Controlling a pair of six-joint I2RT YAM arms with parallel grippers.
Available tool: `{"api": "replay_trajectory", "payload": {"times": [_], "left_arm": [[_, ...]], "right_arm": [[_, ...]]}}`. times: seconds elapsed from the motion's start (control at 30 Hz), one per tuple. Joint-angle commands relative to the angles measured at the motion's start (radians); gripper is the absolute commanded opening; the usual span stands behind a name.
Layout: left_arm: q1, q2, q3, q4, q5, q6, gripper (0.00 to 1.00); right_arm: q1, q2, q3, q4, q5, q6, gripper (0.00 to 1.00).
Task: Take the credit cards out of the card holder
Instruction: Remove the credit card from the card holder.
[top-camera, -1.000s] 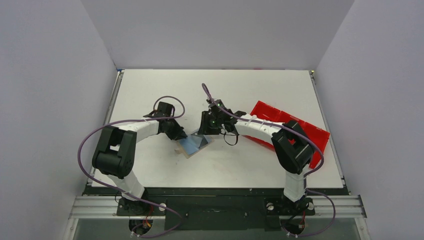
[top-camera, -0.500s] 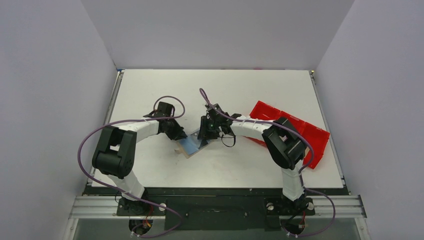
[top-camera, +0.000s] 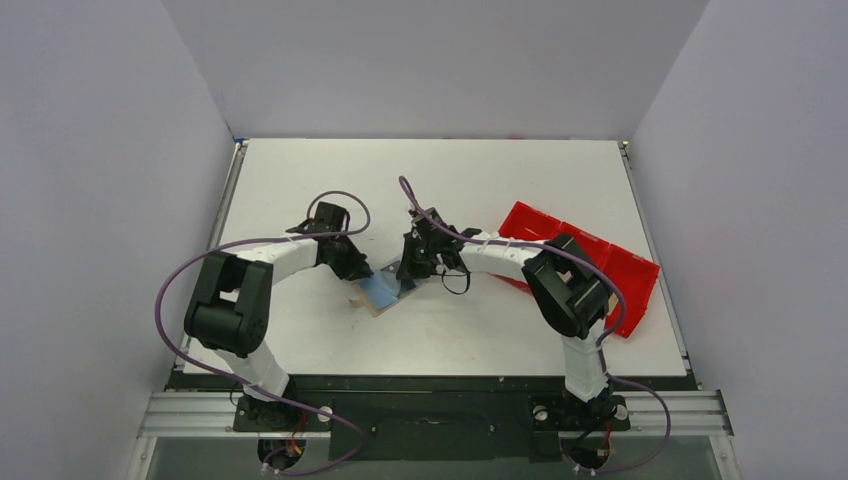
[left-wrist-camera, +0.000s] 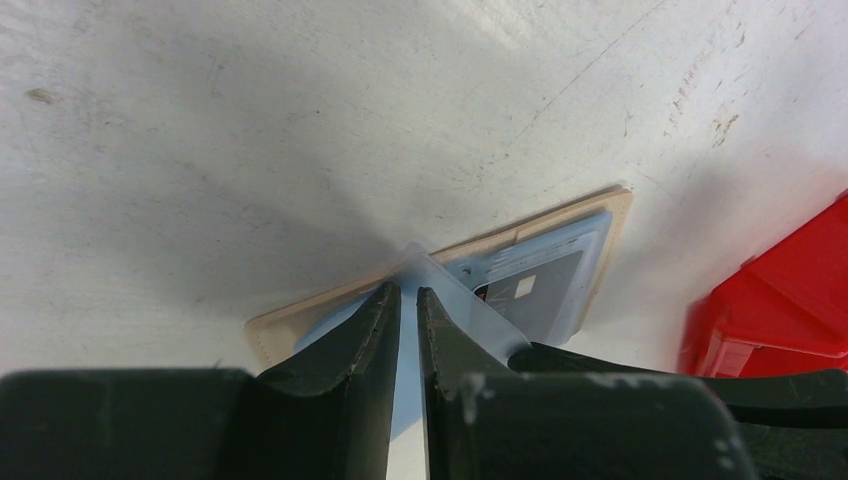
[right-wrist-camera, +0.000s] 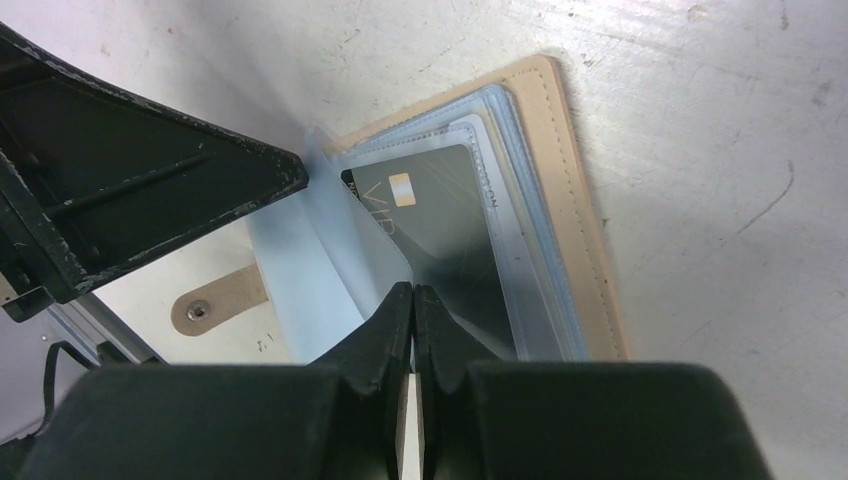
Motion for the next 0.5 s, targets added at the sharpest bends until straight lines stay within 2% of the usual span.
{"api": "replay_trajectory", "payload": {"times": [0.0, 0.23, 0.47], "left_arm": [[0.014, -0.058, 0.058, -0.094, -0.051, 0.051, 0.11], [0.037, -0.181, 0.101, -0.201, -0.095, 0.091, 0.21], [0.050, -0.234, 0.124, -0.248, -0.071, 0.106, 0.22]], "right_arm": [[0.015, -0.030, 0.004, 0.045, -0.014, 0.001, 0.00], [0.048, -0.057, 0.017, 0.034, -0.013, -0.019, 0.00], [0.094, -0.038, 0.074, -0.016, -0.005, -0.053, 0.00]]}}
